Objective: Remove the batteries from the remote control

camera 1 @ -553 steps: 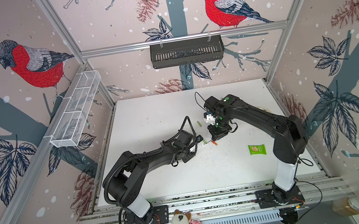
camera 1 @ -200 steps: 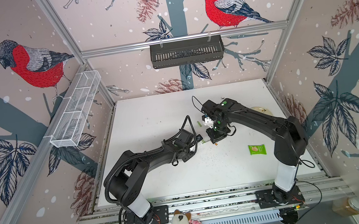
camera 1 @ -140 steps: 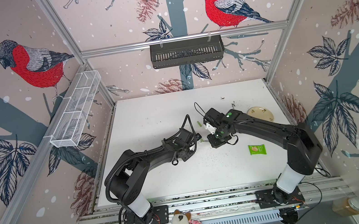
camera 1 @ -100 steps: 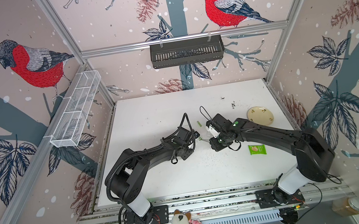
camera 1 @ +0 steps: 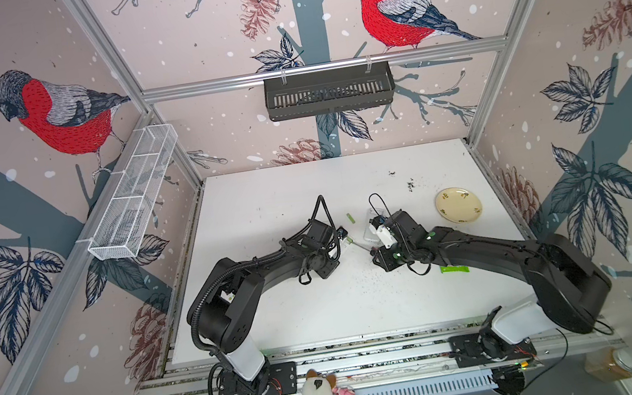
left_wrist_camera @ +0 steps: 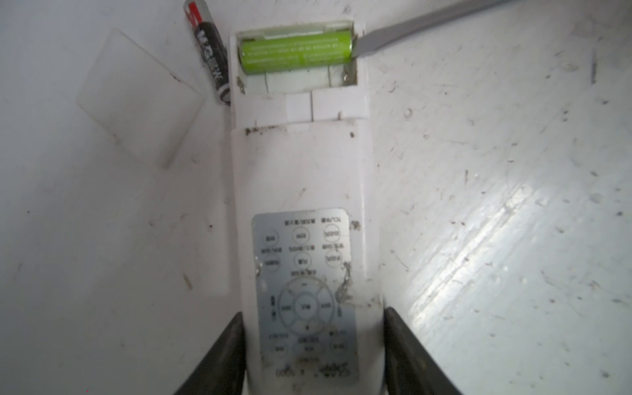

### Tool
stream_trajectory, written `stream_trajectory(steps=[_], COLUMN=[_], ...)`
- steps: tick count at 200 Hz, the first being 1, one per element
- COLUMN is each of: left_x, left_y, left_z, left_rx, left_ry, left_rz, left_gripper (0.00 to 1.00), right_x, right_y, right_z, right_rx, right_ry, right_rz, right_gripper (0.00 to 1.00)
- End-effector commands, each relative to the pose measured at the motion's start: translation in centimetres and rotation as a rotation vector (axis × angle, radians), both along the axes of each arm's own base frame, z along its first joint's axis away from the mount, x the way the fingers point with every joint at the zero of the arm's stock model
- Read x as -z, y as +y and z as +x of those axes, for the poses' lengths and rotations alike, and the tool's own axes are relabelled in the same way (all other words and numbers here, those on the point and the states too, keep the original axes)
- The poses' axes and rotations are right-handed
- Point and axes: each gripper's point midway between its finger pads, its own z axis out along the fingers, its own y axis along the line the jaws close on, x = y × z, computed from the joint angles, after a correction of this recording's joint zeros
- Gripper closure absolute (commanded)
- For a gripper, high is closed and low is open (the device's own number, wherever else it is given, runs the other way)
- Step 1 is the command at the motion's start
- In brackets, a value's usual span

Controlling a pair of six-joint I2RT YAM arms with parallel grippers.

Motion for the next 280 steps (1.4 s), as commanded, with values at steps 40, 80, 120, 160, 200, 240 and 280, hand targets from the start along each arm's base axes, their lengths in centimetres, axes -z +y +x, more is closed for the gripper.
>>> stream_trajectory(steps=[40, 80, 120, 160, 200, 240, 280], left_x=[-0.3, -0.3, -0.1, 0.1, 1.3, 1.2, 0.7], left_y=[-4.4, -4.9, -5.0, -4.7, -3.8, -3.2, -2.4], left_z=[-5.9, -5.9, -6.1, -5.9, -5.2, -4.3, -3.3], left_rx=[0.284, 0.29, 0.296, 0.279, 0.231, 0.193, 0.157], left_ry=[0.265, 0.295, 0.322, 0.326, 0.31, 0.26, 0.182], left_rz=[-0.222, -0.247, -0.249, -0.239, -0.178, -0.156, -0.115], left_gripper=[1.0, 1.0, 1.0, 1.0, 1.0, 1.0, 1.0], right_x=[-4.0, -4.8, -6.2, -7.7, -8.7, -6.6, -5.6], right_y=[2.8, 2.9, 2.9, 2.5, 2.0, 0.8, -2.5], right_z=[3.2, 3.6, 4.3, 4.6, 4.4, 3.8, 3.8], right_rx=[-0.005, 0.017, 0.043, 0.067, 0.079, 0.075, 0.15], right_ry=[-0.192, -0.235, -0.305, -0.376, -0.401, -0.3, -0.187], right_rz=[0.211, 0.262, 0.317, 0.345, 0.358, 0.281, 0.221], right_gripper=[0.99, 0.99, 1.0, 0.99, 1.0, 1.0, 1.0])
